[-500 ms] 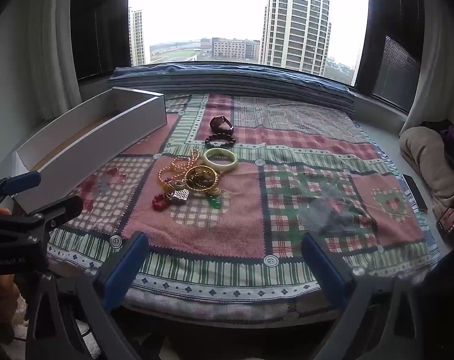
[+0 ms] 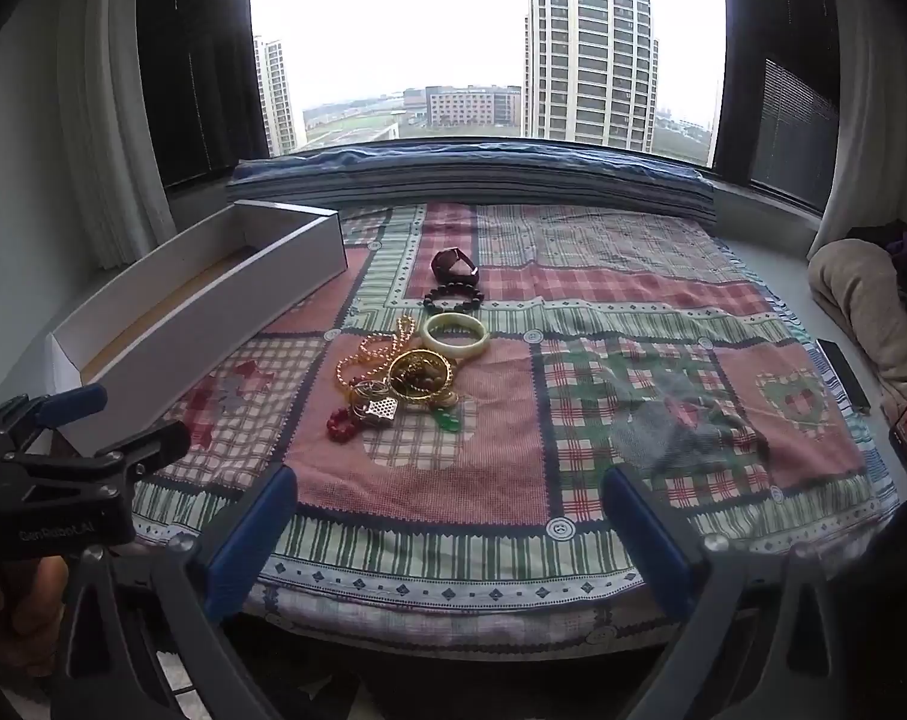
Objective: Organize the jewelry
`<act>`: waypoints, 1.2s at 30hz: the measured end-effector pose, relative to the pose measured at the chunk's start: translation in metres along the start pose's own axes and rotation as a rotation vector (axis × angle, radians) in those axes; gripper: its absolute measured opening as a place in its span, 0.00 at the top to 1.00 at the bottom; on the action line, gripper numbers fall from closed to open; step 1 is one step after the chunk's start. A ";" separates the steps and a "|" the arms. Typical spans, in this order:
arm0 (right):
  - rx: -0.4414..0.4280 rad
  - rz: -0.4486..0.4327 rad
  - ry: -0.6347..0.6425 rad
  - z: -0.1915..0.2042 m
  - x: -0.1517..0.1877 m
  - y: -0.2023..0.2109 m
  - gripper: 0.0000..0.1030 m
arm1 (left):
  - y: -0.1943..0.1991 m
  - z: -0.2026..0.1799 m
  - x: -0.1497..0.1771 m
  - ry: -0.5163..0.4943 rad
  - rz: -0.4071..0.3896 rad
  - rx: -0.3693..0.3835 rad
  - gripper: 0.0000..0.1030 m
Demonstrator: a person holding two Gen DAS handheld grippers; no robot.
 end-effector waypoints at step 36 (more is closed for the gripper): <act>0.016 0.002 0.029 0.010 -0.003 -0.011 0.00 | 0.002 -0.005 -0.012 -0.084 -0.027 -0.095 0.00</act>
Point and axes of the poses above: each gripper's, at about its wrist camera, not at the fingertips, and y roughly against the way its jaws point, z to its left, x to its underside, the point moved 8 cm from there along -y, roughly the way its jaws point, and after that the axes turned 1 degree about -y, right-handed, at the moved point
